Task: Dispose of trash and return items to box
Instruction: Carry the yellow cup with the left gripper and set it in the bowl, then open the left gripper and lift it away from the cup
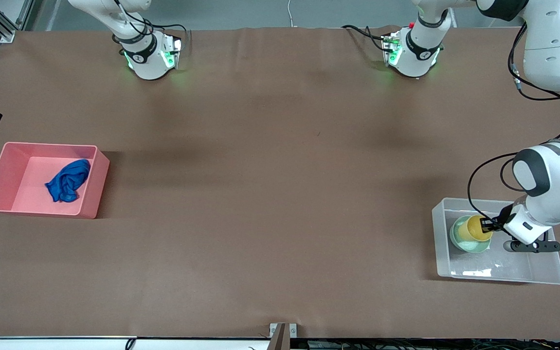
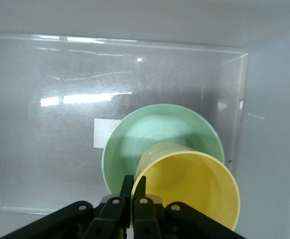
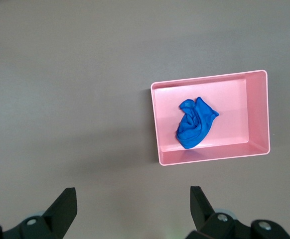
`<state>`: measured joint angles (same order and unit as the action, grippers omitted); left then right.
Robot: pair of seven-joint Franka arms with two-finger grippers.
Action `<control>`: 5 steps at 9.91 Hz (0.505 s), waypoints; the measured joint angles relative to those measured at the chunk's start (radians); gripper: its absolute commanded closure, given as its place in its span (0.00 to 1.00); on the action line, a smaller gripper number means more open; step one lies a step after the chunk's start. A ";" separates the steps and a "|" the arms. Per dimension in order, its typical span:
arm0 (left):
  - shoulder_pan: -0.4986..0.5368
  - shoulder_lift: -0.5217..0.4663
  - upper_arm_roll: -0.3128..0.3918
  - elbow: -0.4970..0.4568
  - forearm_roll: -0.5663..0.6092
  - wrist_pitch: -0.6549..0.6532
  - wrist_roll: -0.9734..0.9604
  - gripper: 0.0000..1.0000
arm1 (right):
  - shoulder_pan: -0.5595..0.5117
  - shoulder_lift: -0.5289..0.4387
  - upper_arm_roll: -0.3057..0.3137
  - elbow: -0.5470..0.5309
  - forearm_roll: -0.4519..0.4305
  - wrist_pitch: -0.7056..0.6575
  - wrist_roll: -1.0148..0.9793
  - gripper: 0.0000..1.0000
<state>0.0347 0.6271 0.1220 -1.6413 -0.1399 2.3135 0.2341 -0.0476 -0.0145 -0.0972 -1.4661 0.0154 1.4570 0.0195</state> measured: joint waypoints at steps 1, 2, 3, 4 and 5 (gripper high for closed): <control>0.006 0.008 0.000 0.000 0.000 0.000 0.000 0.67 | 0.000 0.000 0.000 0.000 0.000 0.000 0.000 0.00; 0.008 0.013 0.000 0.000 0.000 0.000 0.000 0.17 | 0.000 0.000 0.000 0.000 0.000 0.000 0.000 0.00; 0.008 0.013 0.000 0.002 0.000 0.000 0.002 0.05 | 0.000 0.000 0.000 0.000 0.000 0.000 0.000 0.00; 0.008 0.011 0.000 0.013 0.000 0.003 0.012 0.01 | 0.000 0.000 0.000 0.000 0.000 0.000 0.000 0.00; 0.007 -0.005 -0.001 0.032 0.000 0.006 0.023 0.01 | 0.000 0.000 0.000 0.000 0.000 -0.001 0.000 0.00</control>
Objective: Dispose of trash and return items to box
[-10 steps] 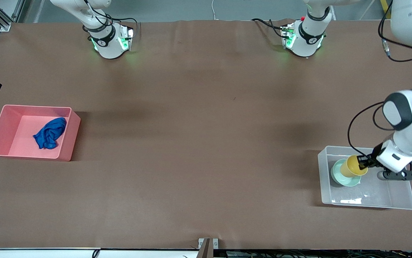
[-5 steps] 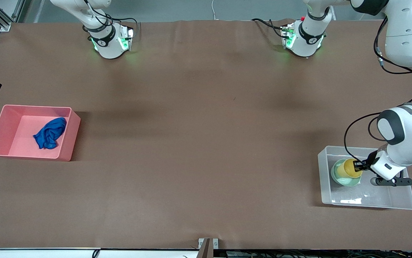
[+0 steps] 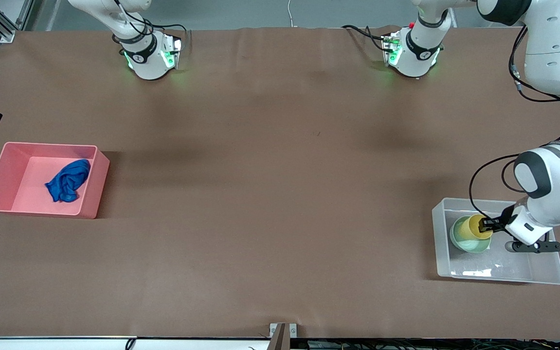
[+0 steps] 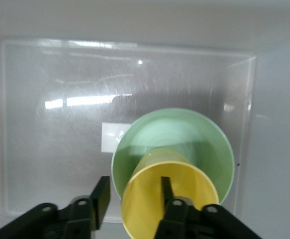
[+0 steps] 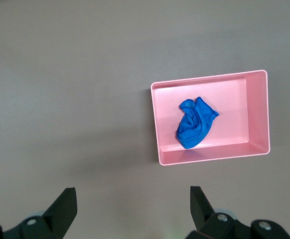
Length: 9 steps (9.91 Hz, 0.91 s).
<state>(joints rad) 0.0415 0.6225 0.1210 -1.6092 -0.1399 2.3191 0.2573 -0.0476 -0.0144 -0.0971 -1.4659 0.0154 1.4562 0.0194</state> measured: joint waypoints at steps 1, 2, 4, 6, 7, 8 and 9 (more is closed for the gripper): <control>-0.002 -0.035 -0.002 0.016 0.000 -0.001 0.003 0.00 | 0.000 0.000 0.000 0.000 0.000 0.000 0.000 0.00; -0.007 -0.089 -0.005 0.022 0.002 -0.009 0.003 0.00 | 0.000 0.000 0.000 0.000 0.000 0.000 0.000 0.00; -0.016 -0.220 -0.035 0.026 0.033 -0.128 -0.002 0.00 | 0.000 0.000 0.000 0.001 0.000 0.000 -0.007 0.00; -0.021 -0.352 -0.096 0.025 0.073 -0.292 -0.048 0.00 | 0.000 0.001 -0.001 0.001 0.000 0.000 -0.031 0.00; -0.023 -0.419 -0.129 0.022 0.079 -0.373 -0.105 0.00 | 0.000 0.001 -0.001 0.002 0.000 0.000 -0.035 0.00; -0.027 -0.484 -0.161 0.017 0.081 -0.444 -0.168 0.00 | 0.000 0.001 -0.001 0.002 0.000 0.000 -0.036 0.00; -0.040 -0.543 -0.191 0.012 0.105 -0.503 -0.228 0.00 | -0.001 0.001 -0.001 0.002 0.000 0.000 -0.038 0.00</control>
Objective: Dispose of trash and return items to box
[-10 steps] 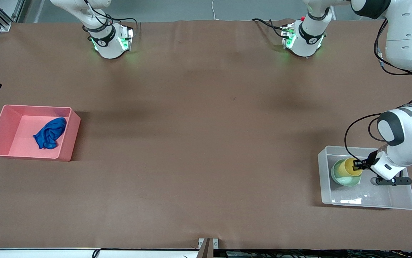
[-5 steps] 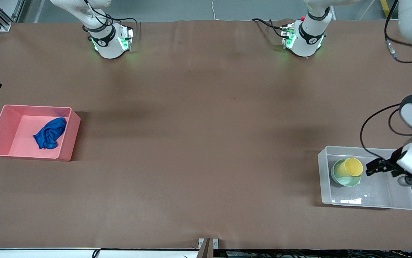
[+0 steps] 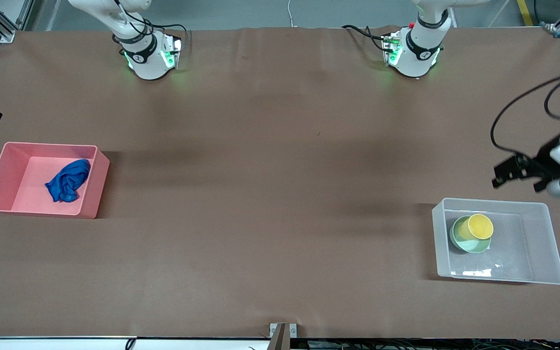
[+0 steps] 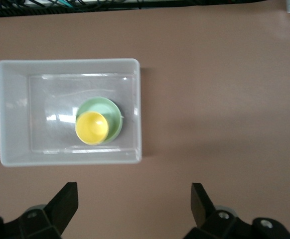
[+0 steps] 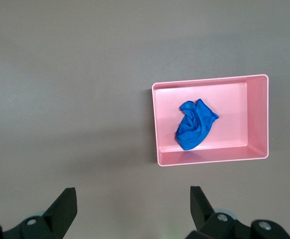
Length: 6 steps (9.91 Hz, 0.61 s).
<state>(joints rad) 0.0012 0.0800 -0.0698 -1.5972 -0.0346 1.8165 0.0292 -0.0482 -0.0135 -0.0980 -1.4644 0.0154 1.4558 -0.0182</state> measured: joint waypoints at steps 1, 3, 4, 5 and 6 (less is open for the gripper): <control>-0.013 -0.046 -0.029 -0.003 0.030 -0.042 -0.053 0.00 | 0.000 0.000 0.000 0.000 0.000 0.000 -0.001 0.00; -0.034 -0.110 -0.052 -0.009 0.046 -0.115 -0.100 0.00 | 0.000 0.000 -0.001 0.000 0.000 0.000 -0.002 0.00; -0.035 -0.127 -0.046 -0.012 0.045 -0.138 -0.101 0.00 | 0.000 0.000 0.000 0.000 0.000 0.000 -0.002 0.00; -0.047 -0.133 -0.021 -0.012 0.041 -0.141 -0.101 0.00 | 0.000 0.000 0.000 0.000 0.000 0.000 -0.003 0.00; -0.072 -0.133 0.018 -0.012 0.039 -0.141 -0.098 0.00 | 0.000 0.000 0.000 0.000 0.000 0.000 -0.003 0.00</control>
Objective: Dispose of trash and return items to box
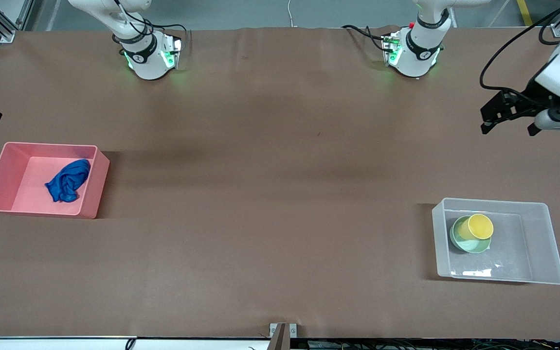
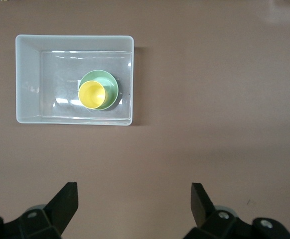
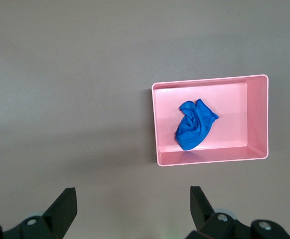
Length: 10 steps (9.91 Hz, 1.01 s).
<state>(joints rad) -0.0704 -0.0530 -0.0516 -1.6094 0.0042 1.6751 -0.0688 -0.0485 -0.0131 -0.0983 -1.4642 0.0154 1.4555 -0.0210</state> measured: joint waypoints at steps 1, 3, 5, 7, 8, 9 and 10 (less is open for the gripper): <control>-0.015 0.003 0.024 -0.001 -0.001 0.000 0.005 0.00 | 0.000 0.000 0.000 0.000 0.000 0.000 0.000 0.00; -0.019 0.018 0.035 -0.002 -0.002 0.000 0.007 0.00 | 0.000 0.000 0.000 0.000 0.000 0.000 0.000 0.00; -0.019 0.028 0.035 -0.002 -0.002 0.000 0.006 0.00 | 0.000 0.000 0.000 0.000 0.000 0.000 0.000 0.00; -0.019 0.029 0.035 -0.003 -0.003 -0.021 0.006 0.00 | 0.000 0.000 0.000 0.000 0.000 0.000 0.000 0.00; -0.019 0.029 0.034 -0.003 -0.003 -0.033 0.006 0.00 | 0.000 0.000 0.000 0.000 0.000 -0.001 0.000 0.00; -0.019 0.029 0.034 -0.003 -0.007 -0.037 0.006 0.00 | 0.000 0.000 0.000 0.000 0.000 -0.001 -0.001 0.00; -0.019 0.029 0.033 -0.003 -0.012 -0.037 0.006 0.00 | 0.000 0.000 0.000 0.000 0.000 -0.001 -0.001 0.00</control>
<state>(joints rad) -0.0893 -0.0239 -0.0184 -1.6128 -0.0074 1.6383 -0.0632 -0.0485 -0.0130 -0.0985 -1.4643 0.0154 1.4549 -0.0215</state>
